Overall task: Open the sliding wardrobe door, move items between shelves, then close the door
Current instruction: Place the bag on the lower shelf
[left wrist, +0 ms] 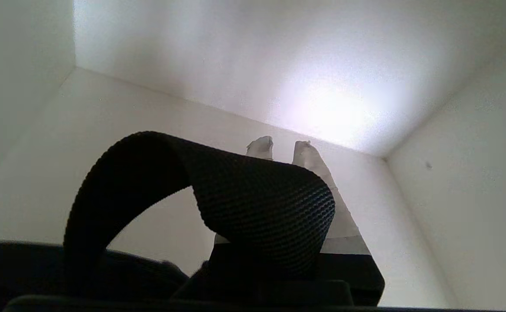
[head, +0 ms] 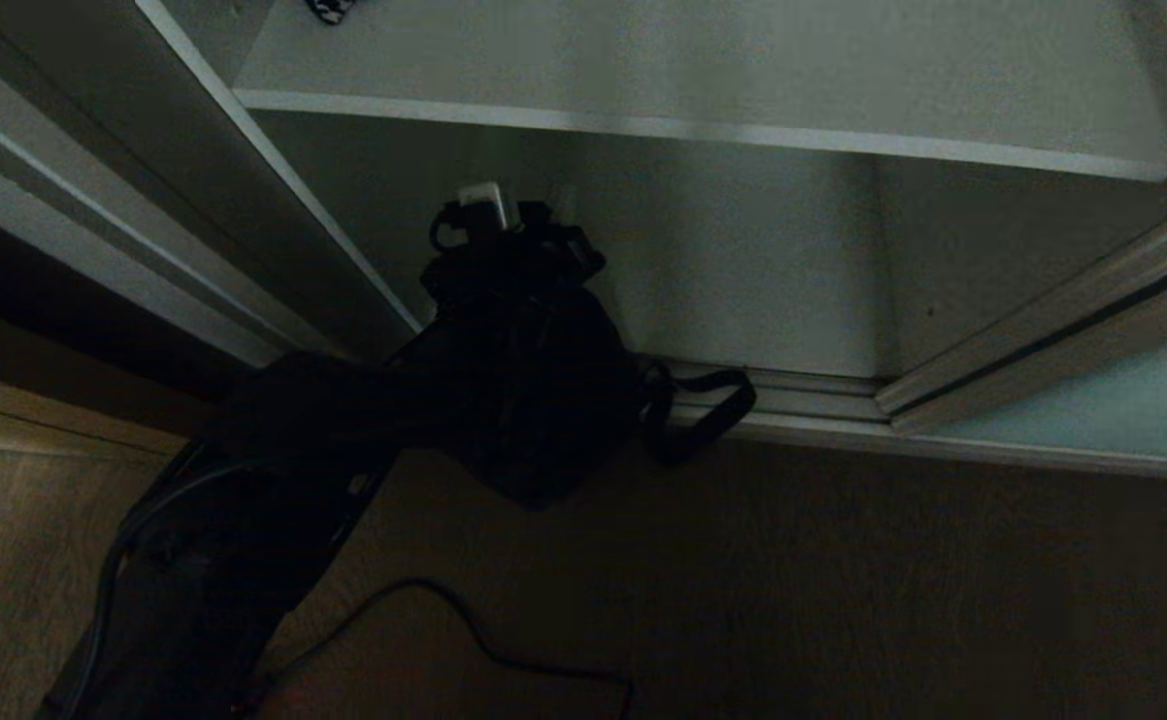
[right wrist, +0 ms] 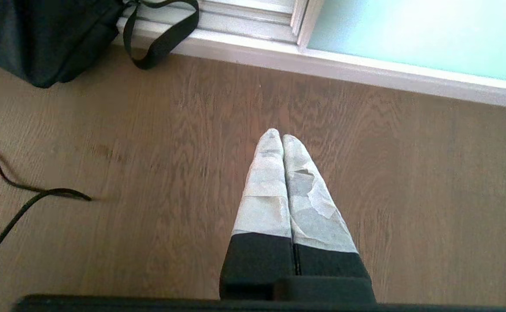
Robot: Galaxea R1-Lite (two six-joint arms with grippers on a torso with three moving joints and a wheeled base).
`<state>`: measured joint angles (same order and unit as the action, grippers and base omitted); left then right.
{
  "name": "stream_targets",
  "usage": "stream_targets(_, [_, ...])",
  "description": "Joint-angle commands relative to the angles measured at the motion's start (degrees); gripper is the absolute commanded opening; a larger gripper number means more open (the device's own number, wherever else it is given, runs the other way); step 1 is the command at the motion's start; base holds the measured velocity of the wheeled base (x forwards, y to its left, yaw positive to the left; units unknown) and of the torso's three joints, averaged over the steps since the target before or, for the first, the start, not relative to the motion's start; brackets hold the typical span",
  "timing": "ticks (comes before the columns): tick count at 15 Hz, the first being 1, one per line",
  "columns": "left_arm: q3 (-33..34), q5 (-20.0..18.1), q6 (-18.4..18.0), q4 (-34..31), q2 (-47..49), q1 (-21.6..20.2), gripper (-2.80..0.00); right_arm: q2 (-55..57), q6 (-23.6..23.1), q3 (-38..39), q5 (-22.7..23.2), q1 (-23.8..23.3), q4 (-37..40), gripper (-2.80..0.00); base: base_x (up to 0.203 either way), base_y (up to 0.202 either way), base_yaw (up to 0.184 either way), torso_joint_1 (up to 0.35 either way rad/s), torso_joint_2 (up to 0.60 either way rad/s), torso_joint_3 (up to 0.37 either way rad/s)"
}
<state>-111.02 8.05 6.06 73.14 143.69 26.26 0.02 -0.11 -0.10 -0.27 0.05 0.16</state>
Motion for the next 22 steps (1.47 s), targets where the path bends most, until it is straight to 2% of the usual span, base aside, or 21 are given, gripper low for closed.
stream_targets(1, [0.01,-0.6,0.09,0.07,0.19,0.02,-2.8,-0.2,0.02,0.01,0.0,0.04,0.02,-2.8,0.0,0.0,0.0,0.0,0.0,0.0])
stream_targets(3, [0.01,-2.24,0.14,0.03,-0.19,-0.13,-2.8,-0.2,0.02,0.01,0.0,0.04,0.02,-2.8,0.0,0.0,0.0,0.0,0.0,0.0])
stream_targets(13, [0.01,-3.39,-0.08,1.9,2.2,-0.16,-2.8,-0.13,0.02,0.01,0.0,0.04,0.02,-2.8,0.007,0.0,0.0,0.0,0.0,0.0])
stream_targets(22, [0.01,-5.06,-0.08,2.88,3.97,-0.16,-2.8,-0.12,0.02,0.01,0.0,0.04,0.02,-2.8,0.194,0.0,0.002,0.004,0.0,0.004])
